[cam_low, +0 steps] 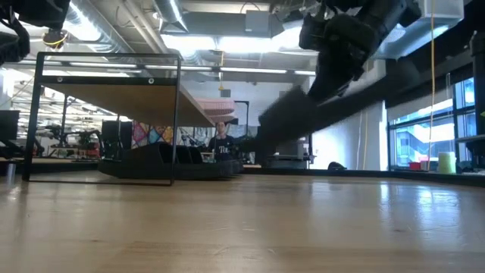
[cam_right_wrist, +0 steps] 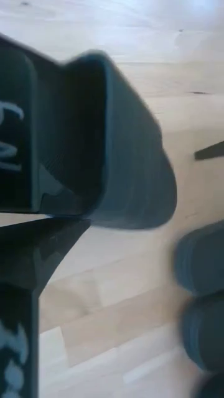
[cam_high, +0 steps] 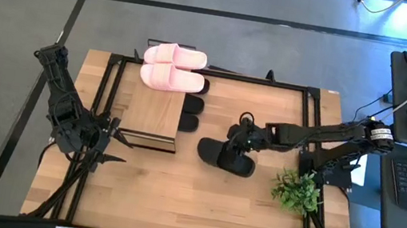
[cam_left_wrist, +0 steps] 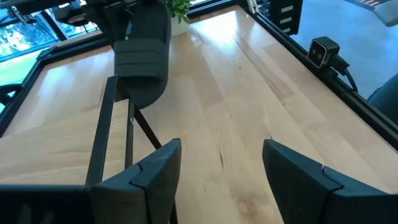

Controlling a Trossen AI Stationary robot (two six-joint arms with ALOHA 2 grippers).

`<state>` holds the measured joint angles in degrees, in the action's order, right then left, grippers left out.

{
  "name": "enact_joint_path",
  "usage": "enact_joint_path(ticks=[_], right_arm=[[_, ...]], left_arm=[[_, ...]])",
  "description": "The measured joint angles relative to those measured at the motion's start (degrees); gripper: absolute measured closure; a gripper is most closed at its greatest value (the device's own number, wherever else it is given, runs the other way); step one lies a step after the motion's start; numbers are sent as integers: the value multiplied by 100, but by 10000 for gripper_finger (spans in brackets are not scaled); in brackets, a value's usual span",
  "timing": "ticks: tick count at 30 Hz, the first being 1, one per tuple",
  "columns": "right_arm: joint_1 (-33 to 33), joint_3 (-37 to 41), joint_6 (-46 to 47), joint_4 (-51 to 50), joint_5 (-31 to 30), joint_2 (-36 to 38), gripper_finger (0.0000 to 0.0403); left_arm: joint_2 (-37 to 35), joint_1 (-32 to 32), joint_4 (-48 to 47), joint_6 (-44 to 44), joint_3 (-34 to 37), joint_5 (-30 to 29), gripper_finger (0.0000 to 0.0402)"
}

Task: Pick and place slides into the shelf
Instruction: Put the black slide under the shelf

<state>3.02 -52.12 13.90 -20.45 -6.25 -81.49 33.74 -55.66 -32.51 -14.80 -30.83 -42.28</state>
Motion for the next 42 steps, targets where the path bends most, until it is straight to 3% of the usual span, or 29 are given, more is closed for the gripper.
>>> enact_joint_path(ticks=[7, 24, 34, 42], right_arm=[[-386, 0, -629, 840, 349, -213, 397], [-895, -2, -1293, 2725, 1202, -1695, 397], [-1003, -9, -1532, 3112, 1391, -2120, 396], [-1005, -4, -1736, 3102, 1340, -2103, 338]], left_arm=[[-2, 1, 1, 0, 1, 0, 185], [0, 2, 2, 0, 1, -2, 185], [0, 1, 0, 0, 0, 0, 185], [0, 1, 0, 0, 1, 0, 185]])
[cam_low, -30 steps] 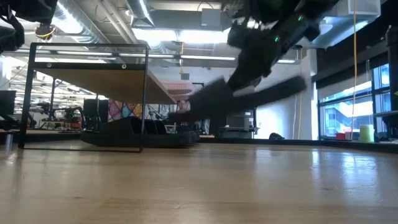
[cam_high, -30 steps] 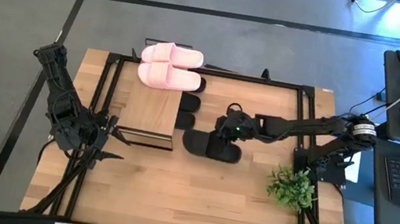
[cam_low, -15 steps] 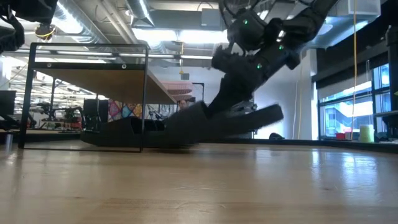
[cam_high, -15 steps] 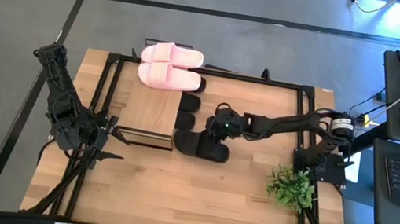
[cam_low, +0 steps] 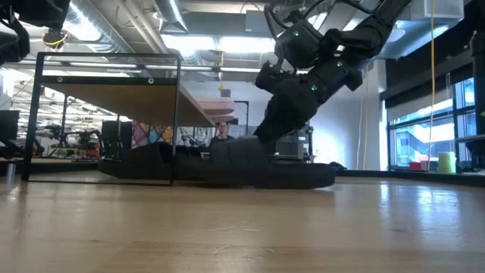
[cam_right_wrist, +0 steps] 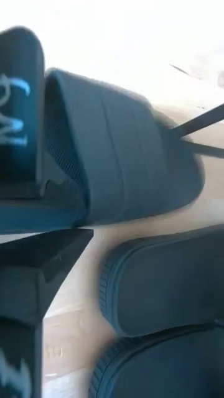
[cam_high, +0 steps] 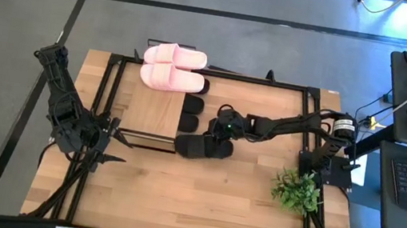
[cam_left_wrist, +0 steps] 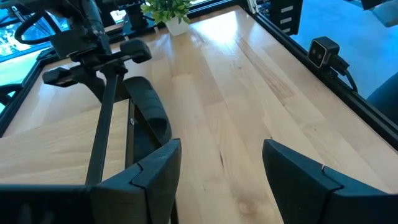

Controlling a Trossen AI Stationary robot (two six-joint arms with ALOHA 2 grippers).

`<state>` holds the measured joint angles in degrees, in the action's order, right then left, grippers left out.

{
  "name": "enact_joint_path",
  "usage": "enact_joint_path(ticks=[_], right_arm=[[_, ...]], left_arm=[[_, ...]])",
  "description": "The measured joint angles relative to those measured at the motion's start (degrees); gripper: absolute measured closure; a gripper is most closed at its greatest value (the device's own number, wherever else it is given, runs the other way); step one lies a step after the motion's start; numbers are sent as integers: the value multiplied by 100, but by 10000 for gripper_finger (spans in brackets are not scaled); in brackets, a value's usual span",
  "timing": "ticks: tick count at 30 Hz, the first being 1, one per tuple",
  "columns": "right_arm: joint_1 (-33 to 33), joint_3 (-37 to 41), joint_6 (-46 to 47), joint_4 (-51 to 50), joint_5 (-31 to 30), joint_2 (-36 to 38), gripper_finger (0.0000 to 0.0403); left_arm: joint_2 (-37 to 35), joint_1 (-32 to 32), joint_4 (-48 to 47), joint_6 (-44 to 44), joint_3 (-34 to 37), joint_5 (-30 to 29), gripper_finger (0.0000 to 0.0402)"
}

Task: Pick and place slides into the shelf
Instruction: Put the black slide under the shelf

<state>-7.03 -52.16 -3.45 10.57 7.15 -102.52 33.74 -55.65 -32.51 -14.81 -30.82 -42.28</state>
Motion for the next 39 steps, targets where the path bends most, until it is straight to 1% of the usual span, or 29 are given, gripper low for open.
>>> enact_joint_path(ticks=[13, 17, 23, 25, 28, 29, 32, 39], right_arm=[[4, 0, 23, -225, -4, 7, 279], [3, 0, 173, -374, -8, 101, 276], [2, -4, 311, -783, -19, 641, 278], [5, -7, 340, -1261, -163, 874, 278], [9, -9, 592, -2245, -814, 1172, 278], [8, -9, 627, -2518, -923, 1245, 278], [13, -7, 675, -3171, -987, 1368, 278], [25, -3, 1080, -4385, -1123, 1286, 278]], left_arm=[[-2, 0, 0, 0, -1, 0, 185], [0, 1, 2, 0, 1, 0, 185], [-2, -1, 2, 0, -1, -1, 185], [0, 1, 1, 0, 0, 0, 185], [-2, -1, 0, 0, -1, 0, 185], [0, -1, 2, 0, -1, 0, 185], [0, 1, 3, 0, -1, 0, 185], [0, 1, 0, 0, -1, 0, 185]])
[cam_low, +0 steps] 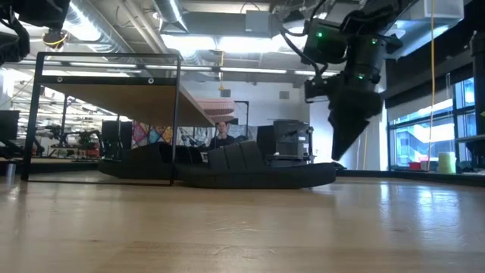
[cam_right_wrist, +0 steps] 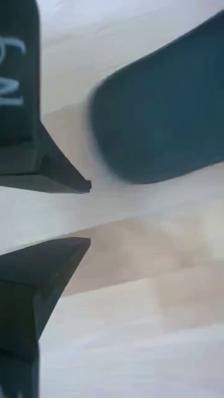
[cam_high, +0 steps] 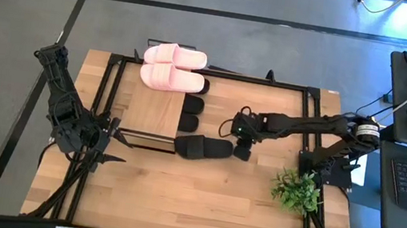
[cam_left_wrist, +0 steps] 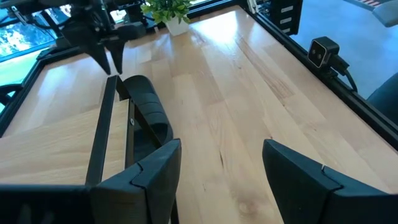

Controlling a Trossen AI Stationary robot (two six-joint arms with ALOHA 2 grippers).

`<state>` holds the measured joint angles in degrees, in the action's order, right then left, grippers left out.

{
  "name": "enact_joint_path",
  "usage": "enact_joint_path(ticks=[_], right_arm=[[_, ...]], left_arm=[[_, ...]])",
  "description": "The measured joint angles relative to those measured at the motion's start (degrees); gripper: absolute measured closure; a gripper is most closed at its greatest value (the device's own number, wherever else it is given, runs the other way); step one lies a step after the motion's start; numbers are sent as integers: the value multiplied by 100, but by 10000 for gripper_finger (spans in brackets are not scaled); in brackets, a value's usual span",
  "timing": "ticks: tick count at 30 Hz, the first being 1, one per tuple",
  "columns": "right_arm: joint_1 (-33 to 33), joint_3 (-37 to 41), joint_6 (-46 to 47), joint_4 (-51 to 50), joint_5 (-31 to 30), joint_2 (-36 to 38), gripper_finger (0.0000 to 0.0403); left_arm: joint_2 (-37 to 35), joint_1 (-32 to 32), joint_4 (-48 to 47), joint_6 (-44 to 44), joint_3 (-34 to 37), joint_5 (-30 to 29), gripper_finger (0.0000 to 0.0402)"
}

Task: Pick and place slides into the shelf
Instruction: Put the black slide under the shelf

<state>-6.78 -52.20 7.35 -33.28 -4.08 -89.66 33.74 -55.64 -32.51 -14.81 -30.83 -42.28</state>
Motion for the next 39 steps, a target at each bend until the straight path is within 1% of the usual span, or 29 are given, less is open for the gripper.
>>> enact_joint_path(ticks=[5, 10, 13, 16, 25, 27, 33, 39], right_arm=[[125, 1, -29, 13, 139, -195, 278], [282, 1, 12, 52, 243, -616, 278], [345, 1, 27, 310, 265, -843, 278], [430, -1, 1, 537, 255, -922, 278], [639, -32, 136, 1217, 289, -947, 278], [657, -34, 178, 1164, 289, -945, 278], [662, -32, 760, 599, 282, -881, 278], [865, -38, 1062, 578, 283, -432, 278]], left_arm=[[-1, -2, 2, 0, 1, 0, 185], [0, -1, 1, 0, 1, 0, 185], [0, -2, 2, -1, 1, 0, 185], [-1, -2, 2, 0, 0, 0, 185], [0, 0, 2, -2, 0, 0, 185], [-1, -2, 2, -2, 0, 0, 185], [-2, -2, 2, -2, 0, 0, 185], [0, 0, 2, -9, 1, 0, 185]])
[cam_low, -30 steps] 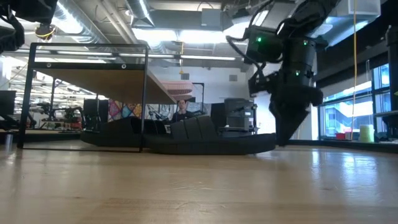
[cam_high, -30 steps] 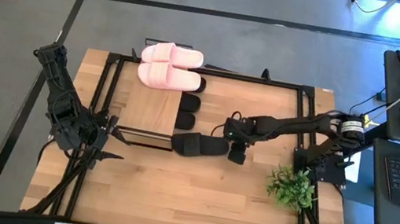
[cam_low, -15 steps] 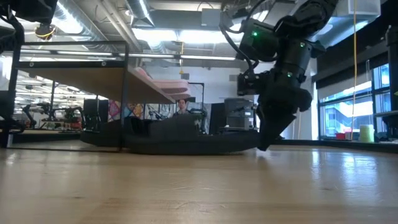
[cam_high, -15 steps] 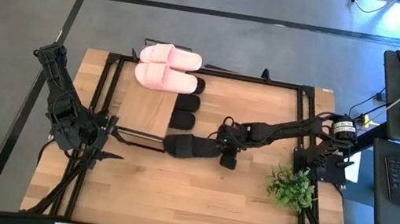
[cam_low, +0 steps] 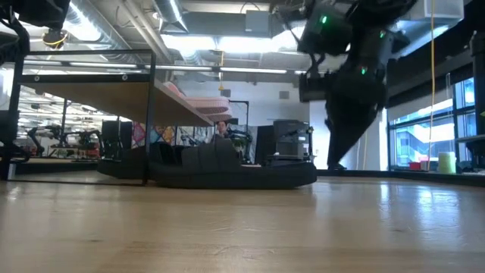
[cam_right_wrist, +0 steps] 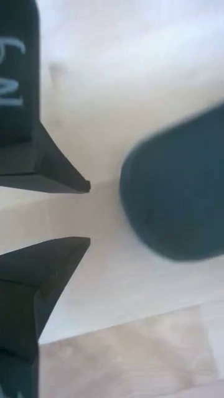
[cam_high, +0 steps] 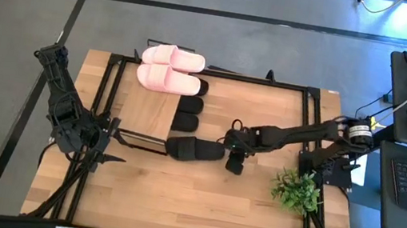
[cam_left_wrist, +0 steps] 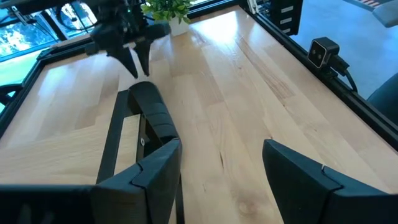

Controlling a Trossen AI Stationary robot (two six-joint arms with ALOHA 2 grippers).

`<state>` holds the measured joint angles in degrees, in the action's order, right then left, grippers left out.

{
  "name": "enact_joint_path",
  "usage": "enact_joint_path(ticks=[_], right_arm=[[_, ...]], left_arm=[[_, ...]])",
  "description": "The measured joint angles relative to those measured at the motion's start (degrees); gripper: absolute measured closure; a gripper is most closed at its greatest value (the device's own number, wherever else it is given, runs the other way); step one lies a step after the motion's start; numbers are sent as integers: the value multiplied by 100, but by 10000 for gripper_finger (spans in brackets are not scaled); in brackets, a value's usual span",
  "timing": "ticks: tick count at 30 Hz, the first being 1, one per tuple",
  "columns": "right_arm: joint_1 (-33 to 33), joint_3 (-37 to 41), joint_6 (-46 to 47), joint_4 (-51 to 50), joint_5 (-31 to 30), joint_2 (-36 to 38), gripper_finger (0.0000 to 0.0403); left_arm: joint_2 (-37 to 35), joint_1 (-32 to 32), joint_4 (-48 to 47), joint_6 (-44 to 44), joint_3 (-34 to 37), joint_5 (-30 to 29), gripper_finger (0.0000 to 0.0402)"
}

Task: Pick and place slides into the shelf
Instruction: Put the black slide under the shelf

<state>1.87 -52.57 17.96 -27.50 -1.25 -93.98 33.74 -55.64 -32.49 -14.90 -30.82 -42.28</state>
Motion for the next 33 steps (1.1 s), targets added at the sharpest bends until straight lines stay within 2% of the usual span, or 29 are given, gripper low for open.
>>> enact_joint_path(ticks=[4, 9, 14, 25, 33], right_arm=[[241, -112, 106, 224, -2, 217, 278], [576, -192, -257, 1564, 7, 162, 278], [781, -193, -463, 2427, 288, -11, 278], [1007, -187, -479, 3908, 349, -992, 278], [967, -298, -486, 4401, 345, -1652, 278]], left_arm=[[-2, 0, 2, -2, -1, 0, 185], [-2, -2, 15, -9, -1, 2, 185], [0, 0, 17, -14, 0, 2, 185], [0, 0, 16, -13, 0, 2, 185], [-2, -1, 15, -13, -1, 2, 185]])
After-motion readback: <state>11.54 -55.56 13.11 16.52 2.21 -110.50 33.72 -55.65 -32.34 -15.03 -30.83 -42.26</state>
